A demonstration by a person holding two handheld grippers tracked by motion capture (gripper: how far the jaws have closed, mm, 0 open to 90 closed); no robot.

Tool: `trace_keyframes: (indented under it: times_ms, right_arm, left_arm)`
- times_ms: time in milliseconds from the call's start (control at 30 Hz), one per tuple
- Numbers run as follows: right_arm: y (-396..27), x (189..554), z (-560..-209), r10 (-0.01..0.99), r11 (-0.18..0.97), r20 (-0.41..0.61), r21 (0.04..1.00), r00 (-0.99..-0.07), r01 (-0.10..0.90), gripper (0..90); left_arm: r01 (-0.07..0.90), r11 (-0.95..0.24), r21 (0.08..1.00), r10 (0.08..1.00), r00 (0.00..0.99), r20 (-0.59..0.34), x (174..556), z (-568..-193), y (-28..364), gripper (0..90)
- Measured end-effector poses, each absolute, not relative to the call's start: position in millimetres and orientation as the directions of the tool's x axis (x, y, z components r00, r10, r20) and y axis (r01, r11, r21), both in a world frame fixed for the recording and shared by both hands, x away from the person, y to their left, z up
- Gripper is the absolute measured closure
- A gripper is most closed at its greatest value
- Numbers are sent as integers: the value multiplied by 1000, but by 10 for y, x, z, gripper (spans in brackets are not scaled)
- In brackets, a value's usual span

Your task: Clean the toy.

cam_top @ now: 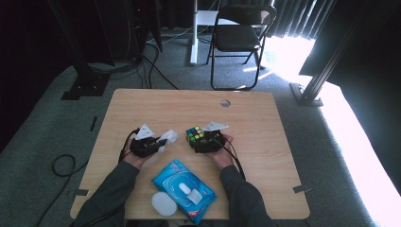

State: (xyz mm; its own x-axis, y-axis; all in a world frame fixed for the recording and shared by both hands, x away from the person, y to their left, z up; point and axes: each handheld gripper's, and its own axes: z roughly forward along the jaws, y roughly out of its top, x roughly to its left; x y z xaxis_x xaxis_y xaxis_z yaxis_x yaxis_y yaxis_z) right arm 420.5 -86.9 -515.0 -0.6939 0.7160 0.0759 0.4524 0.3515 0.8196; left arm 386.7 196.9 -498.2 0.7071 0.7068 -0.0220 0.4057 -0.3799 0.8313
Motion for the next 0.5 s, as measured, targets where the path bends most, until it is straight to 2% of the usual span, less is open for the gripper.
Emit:
trace_keyframes:
  times_ms: [133,267,500]
  right_arm:
    - [-778,4239,-5171,724,382,51,801,-688,461,176]
    - [-757,4301,-5228,739,387,44,788,-672,478,272]
    - [-733,4328,-5277,746,402,32,774,-665,489,275]
  left_arm:
    - [404,-382,831,705,709,-20,3860,-4978,1960,797]
    - [402,-378,834,707,707,-21,3861,-4970,1970,797]
    - [398,-384,833,701,713,-17,3856,-4963,1951,799]
